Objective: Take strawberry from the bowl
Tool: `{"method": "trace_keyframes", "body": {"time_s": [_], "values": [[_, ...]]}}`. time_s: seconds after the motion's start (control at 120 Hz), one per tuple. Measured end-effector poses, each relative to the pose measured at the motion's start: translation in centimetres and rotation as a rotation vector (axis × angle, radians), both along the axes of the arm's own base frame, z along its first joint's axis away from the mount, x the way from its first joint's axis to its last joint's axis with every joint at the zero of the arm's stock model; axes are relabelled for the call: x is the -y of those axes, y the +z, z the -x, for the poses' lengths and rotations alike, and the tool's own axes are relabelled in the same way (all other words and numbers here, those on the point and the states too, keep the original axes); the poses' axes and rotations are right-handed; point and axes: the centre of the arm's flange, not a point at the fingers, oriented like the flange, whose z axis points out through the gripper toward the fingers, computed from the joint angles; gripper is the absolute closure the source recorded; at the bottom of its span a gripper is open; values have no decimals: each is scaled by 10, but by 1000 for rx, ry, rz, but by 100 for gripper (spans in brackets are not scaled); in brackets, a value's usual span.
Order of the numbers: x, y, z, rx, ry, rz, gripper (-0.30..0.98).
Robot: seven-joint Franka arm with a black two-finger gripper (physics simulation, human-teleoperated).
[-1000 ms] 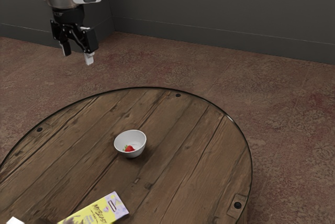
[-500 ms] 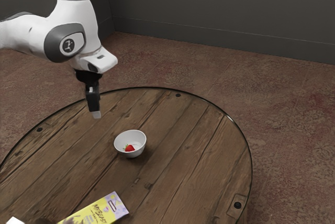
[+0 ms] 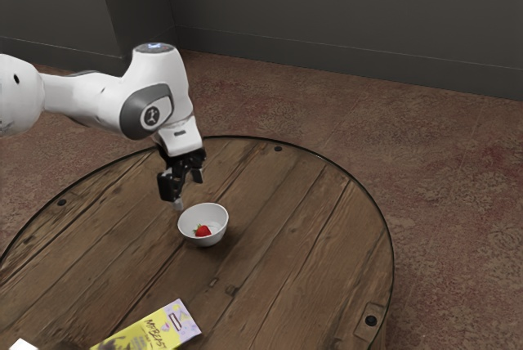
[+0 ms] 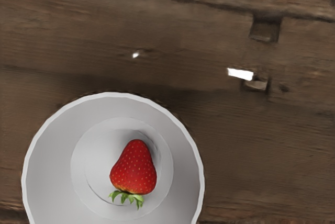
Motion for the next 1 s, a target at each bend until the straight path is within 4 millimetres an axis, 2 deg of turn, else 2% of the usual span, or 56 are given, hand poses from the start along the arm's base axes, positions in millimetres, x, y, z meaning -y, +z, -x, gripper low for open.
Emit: {"method": "trace_keyframes", "body": {"time_s": [0.033,0.183,0.317,0.517,0.683,1.0], "values": [[-3,-4,-2,1,-15,5,4],[-11,-32,-9,-14,-73,31,29],[-15,-50,-14,-24,-124,41,40],[-29,-70,-18,-28,-171,44,44],[-36,-77,-26,-14,-206,44,46],[-22,-91,-33,3,-251,83,48]]}}
